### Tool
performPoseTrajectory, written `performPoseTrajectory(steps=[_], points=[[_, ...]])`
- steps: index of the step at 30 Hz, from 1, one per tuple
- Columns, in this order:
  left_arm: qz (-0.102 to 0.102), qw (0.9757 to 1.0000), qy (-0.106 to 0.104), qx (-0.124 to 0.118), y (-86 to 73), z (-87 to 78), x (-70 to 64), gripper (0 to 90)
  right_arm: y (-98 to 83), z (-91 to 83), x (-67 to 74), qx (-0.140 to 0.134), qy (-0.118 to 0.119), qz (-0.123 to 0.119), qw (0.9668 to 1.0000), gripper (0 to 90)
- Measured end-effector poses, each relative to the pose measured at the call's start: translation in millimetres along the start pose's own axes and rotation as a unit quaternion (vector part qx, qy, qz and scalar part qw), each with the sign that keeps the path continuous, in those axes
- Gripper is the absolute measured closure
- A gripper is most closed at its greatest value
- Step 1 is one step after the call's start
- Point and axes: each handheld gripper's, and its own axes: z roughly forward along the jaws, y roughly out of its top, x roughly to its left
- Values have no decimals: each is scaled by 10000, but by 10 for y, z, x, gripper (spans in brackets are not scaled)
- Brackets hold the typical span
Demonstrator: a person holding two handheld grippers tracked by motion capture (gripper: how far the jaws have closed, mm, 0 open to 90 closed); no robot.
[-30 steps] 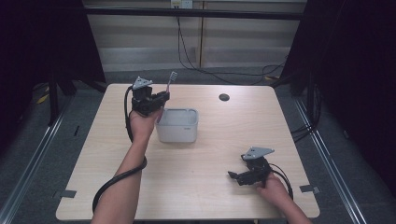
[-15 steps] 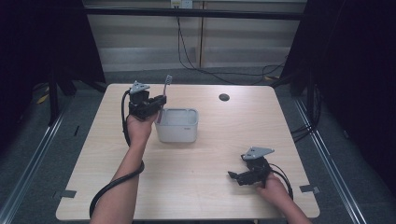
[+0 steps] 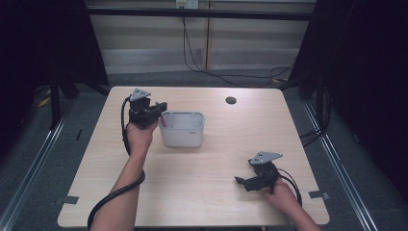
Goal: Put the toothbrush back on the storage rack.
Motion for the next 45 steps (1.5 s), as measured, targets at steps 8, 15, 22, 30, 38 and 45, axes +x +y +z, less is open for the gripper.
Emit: performPoseTrajectory(steps=[8,15,22,30,38,45], points=[[78,9999,-29,67,-26,-94,-3,867,0,0,1,1,1,4,10000,118],[108,9997,94,188,-75,-182,5,753,0,0,1,1,0,6,10000,118],[175,9992,221,268,-99,-282,21,581,0,0,0,0,-1,3,10000,118],[166,9989,261,364,-151,-344,35,421,0,0,0,0,-2,3,10000,118],[152,9988,215,406,-210,-386,39,349,0,0,0,0,-2,0,10000,118],[253,9984,195,471,-257,-417,28,302,0,0,1,2,-1,7,10000,118]])
